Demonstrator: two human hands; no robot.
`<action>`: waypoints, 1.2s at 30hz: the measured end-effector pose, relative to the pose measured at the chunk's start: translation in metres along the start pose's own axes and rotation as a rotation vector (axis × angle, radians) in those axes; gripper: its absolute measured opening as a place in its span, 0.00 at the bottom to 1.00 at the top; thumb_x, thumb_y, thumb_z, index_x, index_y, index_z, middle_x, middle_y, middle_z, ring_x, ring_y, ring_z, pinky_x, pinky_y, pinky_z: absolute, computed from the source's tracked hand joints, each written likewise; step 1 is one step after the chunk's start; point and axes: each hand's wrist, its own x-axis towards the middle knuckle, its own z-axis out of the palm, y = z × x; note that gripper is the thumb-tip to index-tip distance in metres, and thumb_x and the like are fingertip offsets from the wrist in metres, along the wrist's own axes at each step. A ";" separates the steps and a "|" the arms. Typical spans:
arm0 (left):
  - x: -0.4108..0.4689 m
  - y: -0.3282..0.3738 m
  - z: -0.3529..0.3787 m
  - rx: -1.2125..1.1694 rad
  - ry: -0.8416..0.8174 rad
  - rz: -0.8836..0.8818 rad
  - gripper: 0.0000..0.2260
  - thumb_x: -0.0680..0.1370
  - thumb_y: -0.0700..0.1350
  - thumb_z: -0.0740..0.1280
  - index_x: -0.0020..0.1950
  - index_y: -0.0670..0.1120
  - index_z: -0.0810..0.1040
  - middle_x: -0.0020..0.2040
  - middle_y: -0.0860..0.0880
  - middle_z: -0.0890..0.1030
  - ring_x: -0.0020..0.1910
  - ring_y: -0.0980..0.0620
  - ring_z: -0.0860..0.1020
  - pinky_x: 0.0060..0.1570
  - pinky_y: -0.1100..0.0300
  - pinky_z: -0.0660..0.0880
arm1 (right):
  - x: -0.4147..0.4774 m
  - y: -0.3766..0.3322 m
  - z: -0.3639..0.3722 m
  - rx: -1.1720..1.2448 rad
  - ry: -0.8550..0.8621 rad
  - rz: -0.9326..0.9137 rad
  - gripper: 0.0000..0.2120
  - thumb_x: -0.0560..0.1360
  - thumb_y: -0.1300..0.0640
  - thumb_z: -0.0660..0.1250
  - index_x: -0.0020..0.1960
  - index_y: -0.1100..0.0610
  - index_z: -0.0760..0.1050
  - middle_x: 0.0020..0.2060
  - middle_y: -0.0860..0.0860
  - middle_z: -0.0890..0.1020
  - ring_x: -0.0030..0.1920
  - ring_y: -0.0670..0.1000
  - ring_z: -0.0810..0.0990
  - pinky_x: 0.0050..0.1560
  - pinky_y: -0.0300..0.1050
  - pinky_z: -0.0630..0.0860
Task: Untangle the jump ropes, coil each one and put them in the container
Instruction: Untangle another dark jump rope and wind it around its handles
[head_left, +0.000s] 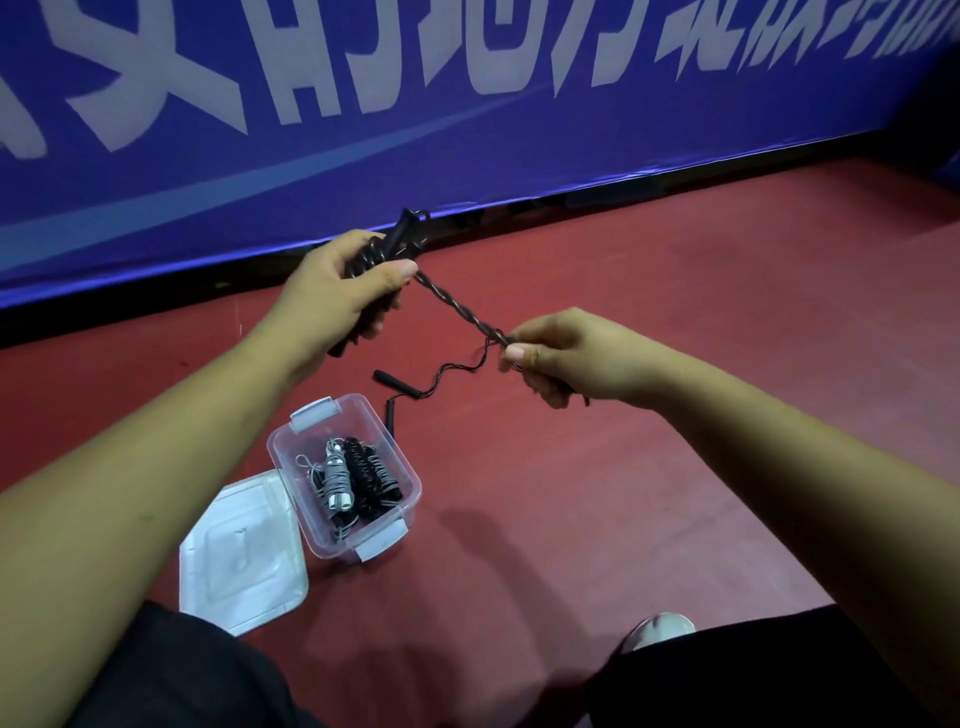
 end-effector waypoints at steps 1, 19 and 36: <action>0.001 -0.003 -0.001 0.029 0.003 -0.006 0.04 0.77 0.45 0.71 0.50 0.50 0.78 0.35 0.45 0.78 0.26 0.52 0.72 0.25 0.63 0.69 | -0.001 -0.002 0.001 -0.040 -0.015 0.005 0.11 0.84 0.57 0.60 0.50 0.61 0.78 0.30 0.51 0.75 0.30 0.50 0.75 0.34 0.45 0.74; -0.008 -0.033 0.037 1.137 -0.158 0.106 0.15 0.70 0.62 0.68 0.54 0.61 0.74 0.44 0.52 0.82 0.45 0.44 0.81 0.41 0.55 0.75 | -0.014 -0.056 0.014 -0.263 0.073 -0.160 0.12 0.78 0.59 0.66 0.39 0.64 0.79 0.27 0.54 0.71 0.27 0.47 0.65 0.30 0.47 0.63; -0.045 -0.003 0.060 -0.088 -0.635 -0.155 0.14 0.72 0.52 0.72 0.49 0.44 0.76 0.36 0.45 0.82 0.34 0.44 0.81 0.33 0.51 0.78 | -0.004 -0.015 -0.029 0.028 0.377 -0.020 0.12 0.80 0.53 0.68 0.44 0.60 0.82 0.27 0.50 0.69 0.27 0.46 0.65 0.29 0.39 0.62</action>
